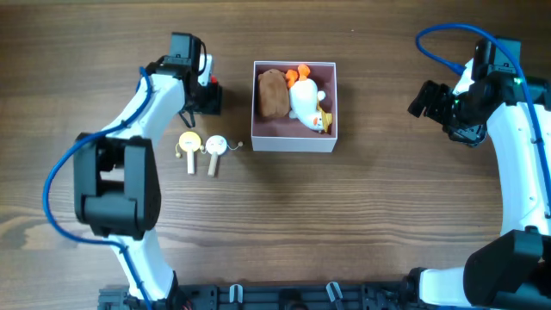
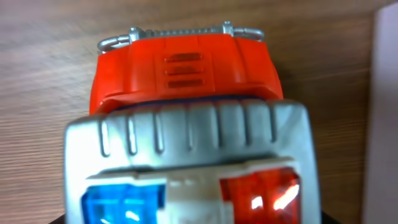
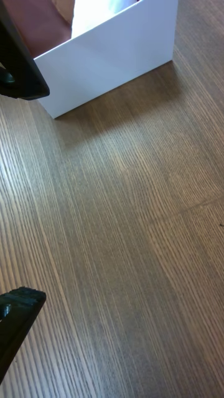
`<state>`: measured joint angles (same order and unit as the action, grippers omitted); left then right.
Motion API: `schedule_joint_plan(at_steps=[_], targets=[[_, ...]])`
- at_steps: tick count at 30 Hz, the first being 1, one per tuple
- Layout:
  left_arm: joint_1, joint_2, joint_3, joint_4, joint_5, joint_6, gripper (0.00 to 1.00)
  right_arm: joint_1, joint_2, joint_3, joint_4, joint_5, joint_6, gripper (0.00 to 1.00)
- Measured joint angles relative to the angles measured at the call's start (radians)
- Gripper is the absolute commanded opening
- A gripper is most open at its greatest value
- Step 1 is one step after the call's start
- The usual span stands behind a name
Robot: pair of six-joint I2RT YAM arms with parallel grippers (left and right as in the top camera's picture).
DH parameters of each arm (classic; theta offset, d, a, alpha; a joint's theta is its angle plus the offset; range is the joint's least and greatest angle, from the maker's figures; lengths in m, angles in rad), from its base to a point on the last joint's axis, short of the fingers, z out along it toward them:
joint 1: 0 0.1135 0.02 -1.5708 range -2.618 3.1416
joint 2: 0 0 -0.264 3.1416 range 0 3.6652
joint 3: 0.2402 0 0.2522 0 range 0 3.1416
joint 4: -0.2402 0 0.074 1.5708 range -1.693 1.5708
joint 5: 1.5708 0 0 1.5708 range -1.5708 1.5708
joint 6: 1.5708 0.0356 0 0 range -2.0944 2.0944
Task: Pack container
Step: 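Grasp the red truck with the left gripper and place it in the box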
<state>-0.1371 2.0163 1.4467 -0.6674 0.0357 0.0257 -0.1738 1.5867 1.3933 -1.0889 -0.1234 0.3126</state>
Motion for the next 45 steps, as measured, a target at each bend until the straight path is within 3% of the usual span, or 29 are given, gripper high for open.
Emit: schedule_joint_plan(at_steps=[12,19,22,28,35,38,45], targets=[[-0.053,-0.13,0.028,-0.126,0.0,0.0,0.43,0.0,0.0,0.0,-0.011,0.0,-0.004,0.95],[-0.291,-0.415,0.12,-0.108,0.0,0.0,0.38,0.0,0.0,0.0,-0.013,0.0,-0.004,0.95],[-0.392,-0.455,0.139,-0.099,0.01,0.011,0.36,0.0,0.0,0.0,-0.013,0.0,-0.004,0.95],[-0.492,-0.292,0.14,-0.09,0.014,0.101,0.04,0.0,0.0,0.0,-0.015,0.0,-0.004,0.95],[-0.511,-0.085,0.12,-0.057,0.014,0.339,0.04,0.0,0.0,0.0,-0.019,0.0,-0.004,0.95],[-0.511,-0.066,0.119,-0.041,0.014,0.436,0.21,0.0,0.0,0.0,-0.019,0.0,-0.004,0.95],[-0.51,-0.066,0.119,-0.005,0.014,0.565,0.2,0.0,0.0,0.0,-0.019,0.0,-0.004,0.95]])
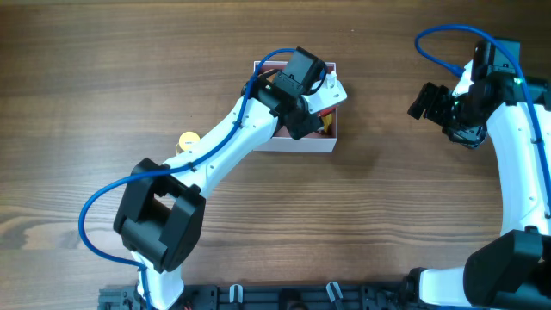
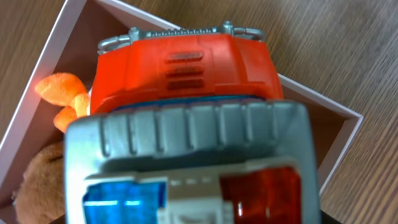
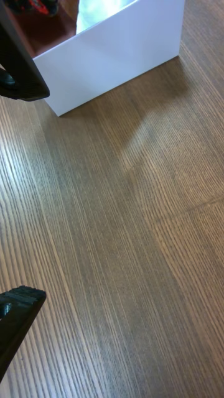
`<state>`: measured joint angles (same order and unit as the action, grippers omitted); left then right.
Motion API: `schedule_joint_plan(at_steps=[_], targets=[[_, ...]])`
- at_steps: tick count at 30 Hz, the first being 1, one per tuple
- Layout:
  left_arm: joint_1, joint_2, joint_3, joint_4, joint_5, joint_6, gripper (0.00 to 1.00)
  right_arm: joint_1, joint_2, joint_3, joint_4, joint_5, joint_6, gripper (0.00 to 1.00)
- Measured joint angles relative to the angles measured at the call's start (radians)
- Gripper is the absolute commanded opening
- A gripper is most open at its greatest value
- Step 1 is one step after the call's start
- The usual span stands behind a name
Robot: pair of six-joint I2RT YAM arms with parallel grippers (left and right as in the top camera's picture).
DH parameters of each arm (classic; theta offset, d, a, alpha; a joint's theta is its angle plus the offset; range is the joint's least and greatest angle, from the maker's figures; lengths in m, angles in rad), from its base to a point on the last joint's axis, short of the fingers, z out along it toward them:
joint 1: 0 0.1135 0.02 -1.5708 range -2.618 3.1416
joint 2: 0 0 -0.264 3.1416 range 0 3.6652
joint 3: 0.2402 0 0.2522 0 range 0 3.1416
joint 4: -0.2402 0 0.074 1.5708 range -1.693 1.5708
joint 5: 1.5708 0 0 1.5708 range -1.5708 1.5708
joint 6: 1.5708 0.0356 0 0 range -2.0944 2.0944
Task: Pack container
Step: 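Grasp the red truck with the left gripper and place it in the box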
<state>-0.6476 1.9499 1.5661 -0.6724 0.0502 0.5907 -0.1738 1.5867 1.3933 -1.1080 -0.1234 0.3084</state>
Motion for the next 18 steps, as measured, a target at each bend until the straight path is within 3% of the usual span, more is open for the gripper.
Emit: schedule_joint_plan(at_steps=[4,7,8,18], targets=[[0.0,0.0,0.0,-0.005,0.0,0.037,0.25,0.0,0.0,0.0,0.0,0.0,0.0,0.94],[0.0,0.0,0.0,-0.022,0.0,0.053,0.47,0.0,0.0,0.0,-0.002,0.0,0.0,0.94],[0.0,0.0,0.0,-0.028,0.0,0.056,1.0,0.0,0.0,0.0,-0.005,0.0,0.0,0.94],[0.0,-0.004,0.0,-0.03,-0.064,0.062,1.0,0.0,0.0,0.0,-0.007,0.0,0.0,0.94]])
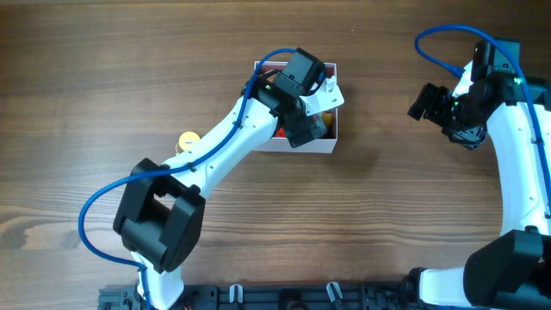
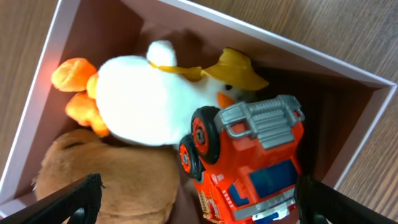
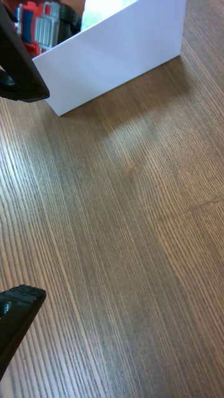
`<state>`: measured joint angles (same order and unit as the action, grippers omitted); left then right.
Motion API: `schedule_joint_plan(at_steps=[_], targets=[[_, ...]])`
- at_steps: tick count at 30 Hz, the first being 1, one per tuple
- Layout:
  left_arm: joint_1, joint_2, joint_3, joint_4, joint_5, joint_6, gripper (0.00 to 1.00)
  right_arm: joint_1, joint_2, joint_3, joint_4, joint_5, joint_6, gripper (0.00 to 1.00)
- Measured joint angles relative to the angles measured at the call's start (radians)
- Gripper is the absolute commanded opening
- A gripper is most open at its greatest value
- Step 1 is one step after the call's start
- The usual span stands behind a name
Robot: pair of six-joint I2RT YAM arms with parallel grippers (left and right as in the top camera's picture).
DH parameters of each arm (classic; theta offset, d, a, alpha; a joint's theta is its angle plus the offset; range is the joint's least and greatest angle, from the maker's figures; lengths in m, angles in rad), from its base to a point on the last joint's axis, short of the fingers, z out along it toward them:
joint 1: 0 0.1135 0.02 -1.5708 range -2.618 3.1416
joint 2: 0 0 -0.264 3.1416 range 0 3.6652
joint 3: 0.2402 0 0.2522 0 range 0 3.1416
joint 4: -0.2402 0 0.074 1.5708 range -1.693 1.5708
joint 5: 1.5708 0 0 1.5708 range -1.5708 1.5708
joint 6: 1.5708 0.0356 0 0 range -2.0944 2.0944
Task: Pack container
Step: 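Grasp the red truck with the left gripper and place it in the box, then move the left gripper back and grasp the yellow rattle drum handle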
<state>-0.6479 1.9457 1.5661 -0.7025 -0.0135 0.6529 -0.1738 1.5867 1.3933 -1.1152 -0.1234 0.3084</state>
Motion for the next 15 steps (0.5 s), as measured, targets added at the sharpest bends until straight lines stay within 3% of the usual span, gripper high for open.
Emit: schedule_joint_plan(at_steps=[7,15], targets=[[0.001,-0.097,0.0,-0.029,-0.046,-0.096,1.0,0.0,0.0,0.0,-0.004,0.0,0.0,0.95],[0.108,-0.296,0.008,-0.335,-0.082,-0.36,1.0,0.0,0.0,0.0,-0.007,0.0,-0.008,0.99]])
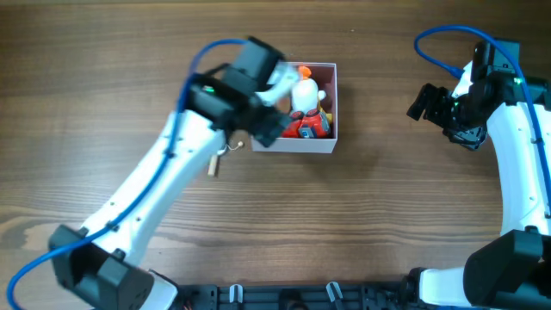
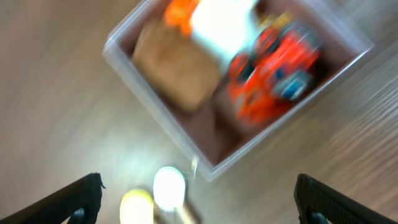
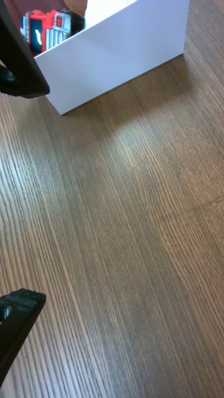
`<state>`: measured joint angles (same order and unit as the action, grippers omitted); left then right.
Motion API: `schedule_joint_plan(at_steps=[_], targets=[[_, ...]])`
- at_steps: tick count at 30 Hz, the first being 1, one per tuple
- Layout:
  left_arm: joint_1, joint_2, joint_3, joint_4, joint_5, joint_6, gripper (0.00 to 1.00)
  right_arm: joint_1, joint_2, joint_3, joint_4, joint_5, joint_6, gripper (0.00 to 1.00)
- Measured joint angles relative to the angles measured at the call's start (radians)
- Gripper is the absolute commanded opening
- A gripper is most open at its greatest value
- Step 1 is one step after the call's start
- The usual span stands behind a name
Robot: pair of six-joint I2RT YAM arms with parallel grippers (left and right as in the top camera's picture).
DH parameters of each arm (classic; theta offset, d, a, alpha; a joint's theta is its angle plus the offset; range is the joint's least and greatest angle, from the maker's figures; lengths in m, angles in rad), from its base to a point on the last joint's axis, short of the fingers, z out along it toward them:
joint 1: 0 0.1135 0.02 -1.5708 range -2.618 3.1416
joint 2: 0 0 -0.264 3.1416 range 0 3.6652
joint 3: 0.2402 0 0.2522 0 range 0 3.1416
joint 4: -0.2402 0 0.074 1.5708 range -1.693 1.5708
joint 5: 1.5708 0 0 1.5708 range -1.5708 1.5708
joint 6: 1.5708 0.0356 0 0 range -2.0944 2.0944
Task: Pack container
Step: 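Move the left gripper back and grasp the yellow rattle drum handle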
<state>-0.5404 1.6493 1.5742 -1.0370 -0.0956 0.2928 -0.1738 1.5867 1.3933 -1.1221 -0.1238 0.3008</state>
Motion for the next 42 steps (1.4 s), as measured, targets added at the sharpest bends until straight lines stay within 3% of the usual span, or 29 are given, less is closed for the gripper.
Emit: schedule_joint_plan(at_steps=[4,5,9,16,24,26,27,29,32,36,42], targets=[[0.148,0.014,-0.033,-0.084,0.02,-0.158,1.0,0.0,0.0,0.0,0.0,0.0,0.0,1.0],[0.186,0.024,-0.059,-0.081,0.039,-0.2,0.9,0.0,0.0,0.0,0.0,0.0,0.0,1.0],[0.325,0.098,-0.178,-0.077,0.088,-0.367,0.75,0.0,0.0,0.0,0.0,0.0,0.0,1.0],[0.488,0.199,-0.332,-0.015,0.131,-0.603,0.7,0.0,0.0,0.0,-0.007,0.0,0.0,1.0],[0.503,0.206,-0.426,0.114,0.166,-0.639,0.62,0.0,0.0,0.0,-0.006,0.0,0.0,0.99],[0.501,0.206,-0.442,0.141,0.169,-0.639,0.5,0.0,0.0,0.0,-0.004,0.0,0.0,1.0],[0.5,0.206,-0.452,0.161,0.17,-0.63,0.39,0.0,0.0,0.0,-0.004,0.0,0.0,1.0],[0.5,0.206,-0.474,0.198,0.169,-0.621,0.29,0.0,0.0,0.0,-0.003,0.0,0.0,0.99],[0.5,0.2,-0.492,0.238,0.155,-0.612,0.29,0.0,0.0,0.0,-0.002,0.0,0.0,0.99],[0.5,0.179,-0.522,0.299,0.143,-0.605,0.18,0.0,0.0,0.0,0.0,0.0,0.0,0.99],[0.5,0.175,-0.523,0.297,0.136,-0.563,0.15,0.0,0.0,0.0,0.001,0.0,0.0,0.99]])
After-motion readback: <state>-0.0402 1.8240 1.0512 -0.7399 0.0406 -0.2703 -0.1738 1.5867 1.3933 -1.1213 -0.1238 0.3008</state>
